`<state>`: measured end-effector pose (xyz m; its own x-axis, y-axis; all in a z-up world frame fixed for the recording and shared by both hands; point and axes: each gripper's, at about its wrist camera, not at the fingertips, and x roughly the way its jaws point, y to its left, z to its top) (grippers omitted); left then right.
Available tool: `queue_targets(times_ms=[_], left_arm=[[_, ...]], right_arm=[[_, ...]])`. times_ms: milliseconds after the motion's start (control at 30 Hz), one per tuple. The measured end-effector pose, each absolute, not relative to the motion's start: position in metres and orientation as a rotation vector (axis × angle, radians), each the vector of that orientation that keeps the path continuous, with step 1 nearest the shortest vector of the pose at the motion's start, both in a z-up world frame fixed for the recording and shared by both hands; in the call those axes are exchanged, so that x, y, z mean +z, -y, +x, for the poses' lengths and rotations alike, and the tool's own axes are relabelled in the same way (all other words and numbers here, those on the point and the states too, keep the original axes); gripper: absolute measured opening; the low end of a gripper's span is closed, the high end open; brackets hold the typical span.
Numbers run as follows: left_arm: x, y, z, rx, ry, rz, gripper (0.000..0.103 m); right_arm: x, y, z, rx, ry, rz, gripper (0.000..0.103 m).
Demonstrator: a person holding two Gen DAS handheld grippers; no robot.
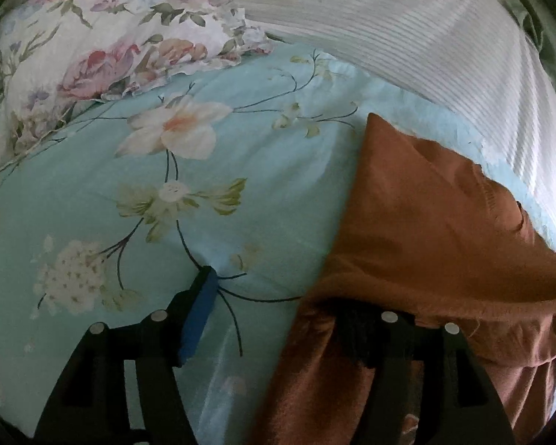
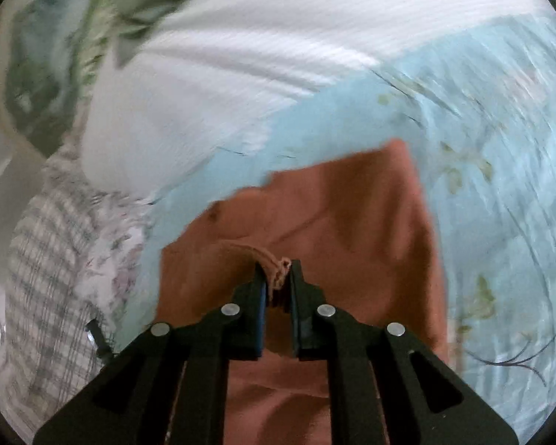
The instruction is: Fold small clothes
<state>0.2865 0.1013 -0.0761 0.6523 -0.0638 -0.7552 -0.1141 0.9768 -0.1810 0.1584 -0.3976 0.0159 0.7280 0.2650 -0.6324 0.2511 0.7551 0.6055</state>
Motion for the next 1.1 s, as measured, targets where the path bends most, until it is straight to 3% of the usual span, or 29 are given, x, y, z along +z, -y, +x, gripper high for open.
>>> queue_targets(times_ms=[200, 367, 567, 767, 867, 933, 1000, 1100], left_arm=[[-0.076, -0.111, 0.281, 0.025, -0.834, -0.273, 0.066], [-0.075, -0.106, 0.277, 0.033, -0.831, -0.254, 0.067], [-0.076, -0.107, 0.277, 0.033, -0.834, -0.259, 0.068], [-0.076, -0.109, 0.279, 0.024, -0.846, -0.264, 0.068], [-0.072, -0.107, 0.28, 0.017, -0.876, -0.235, 0.068], [-0.067, -0.108, 0.274, 0.018, -0.889, -0.213, 0.069], [-0.064, -0.11, 0.265, 0.009, -0.897, -0.219, 0.069], [-0.058, -0.121, 0.245, -0.035, -0.927, -0.258, 0.069]], right_arm=[[0.019, 0.39, 0.156, 0.006, -0.756, 0.744, 0.011], [0.005, 0.385, 0.159, -0.227, -0.85, 0.58, 0.013], [0.014, 0.368, 0.142, -0.157, -0.755, 0.55, 0.013], [-0.03, 0.336, 0.174, -0.114, -1.002, 0.403, 0.017], [-0.028, 0.356, 0.156, -0.146, -0.971, 0.507, 0.016], [-0.015, 0.365, 0.139, -0.173, -0.933, 0.515, 0.023], [-0.005, 0.371, 0.12, -0.176, -0.895, 0.52, 0.06], [0.004, 0.377, 0.089, -0.175, -0.862, 0.535, 0.063]])
